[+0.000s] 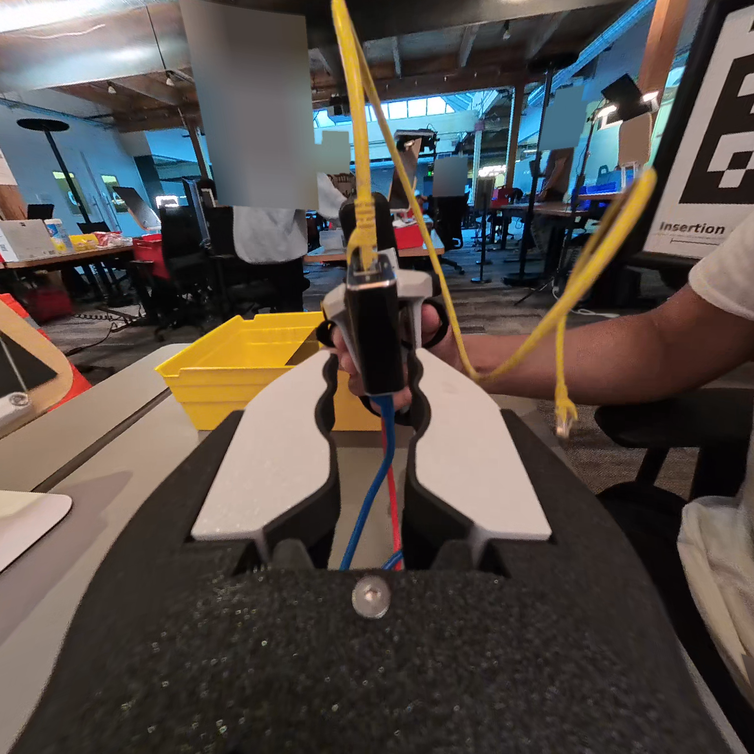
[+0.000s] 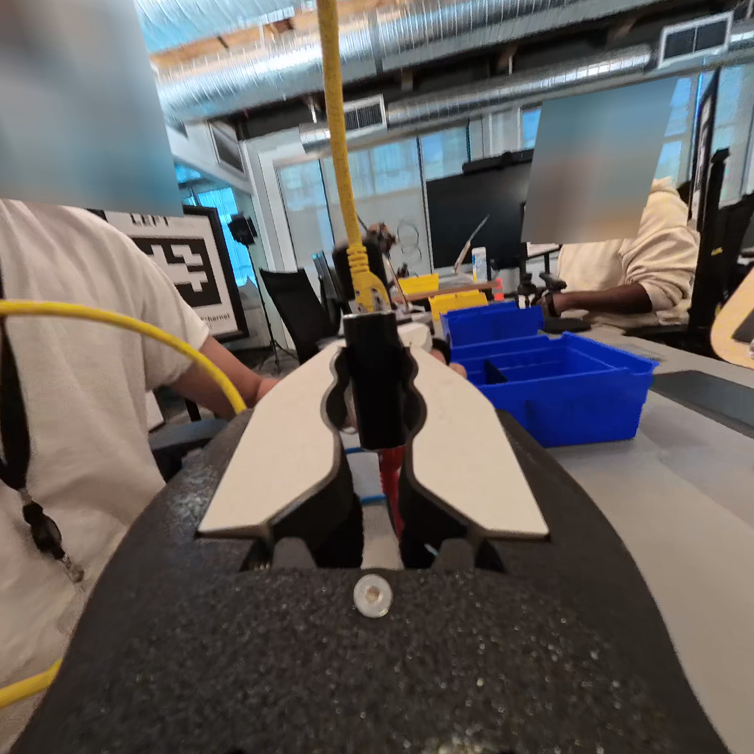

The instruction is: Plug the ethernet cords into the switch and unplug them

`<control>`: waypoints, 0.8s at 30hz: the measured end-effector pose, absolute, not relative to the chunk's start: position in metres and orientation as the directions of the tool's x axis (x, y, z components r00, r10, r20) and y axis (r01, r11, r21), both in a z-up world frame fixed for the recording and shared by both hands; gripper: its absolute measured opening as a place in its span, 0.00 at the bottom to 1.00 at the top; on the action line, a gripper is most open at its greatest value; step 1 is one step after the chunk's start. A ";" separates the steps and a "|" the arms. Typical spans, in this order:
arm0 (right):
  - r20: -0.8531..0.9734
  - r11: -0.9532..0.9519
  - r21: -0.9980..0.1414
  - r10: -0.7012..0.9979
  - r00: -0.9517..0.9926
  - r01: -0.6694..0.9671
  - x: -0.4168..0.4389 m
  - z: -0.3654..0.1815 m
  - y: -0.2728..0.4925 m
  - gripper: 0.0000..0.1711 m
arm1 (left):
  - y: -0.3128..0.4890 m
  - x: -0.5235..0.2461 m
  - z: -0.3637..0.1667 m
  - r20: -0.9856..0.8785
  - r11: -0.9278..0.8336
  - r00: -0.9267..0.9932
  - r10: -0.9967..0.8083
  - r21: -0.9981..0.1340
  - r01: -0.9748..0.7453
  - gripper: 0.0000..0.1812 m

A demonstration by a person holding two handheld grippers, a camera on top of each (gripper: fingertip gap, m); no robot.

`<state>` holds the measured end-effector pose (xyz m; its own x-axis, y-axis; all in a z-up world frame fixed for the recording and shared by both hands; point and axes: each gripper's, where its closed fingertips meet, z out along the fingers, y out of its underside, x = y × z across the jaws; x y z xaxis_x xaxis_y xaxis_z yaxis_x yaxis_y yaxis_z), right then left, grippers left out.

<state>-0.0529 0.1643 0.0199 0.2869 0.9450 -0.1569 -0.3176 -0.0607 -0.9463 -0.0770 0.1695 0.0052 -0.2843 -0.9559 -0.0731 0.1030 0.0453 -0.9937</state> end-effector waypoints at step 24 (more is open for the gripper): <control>0.730 0.015 -0.626 0.362 0.579 0.780 0.043 0.087 0.132 0.20 | 0.234 -0.047 -0.058 -0.489 0.478 0.009 -0.872 -0.857 -0.189 0.14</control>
<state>0.0425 0.1321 0.0874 0.5794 0.3619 0.7303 0.7796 0.0150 -0.6260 -0.0472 0.2341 -0.0577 0.0091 -0.8724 -0.4887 -0.1895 0.4784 -0.8575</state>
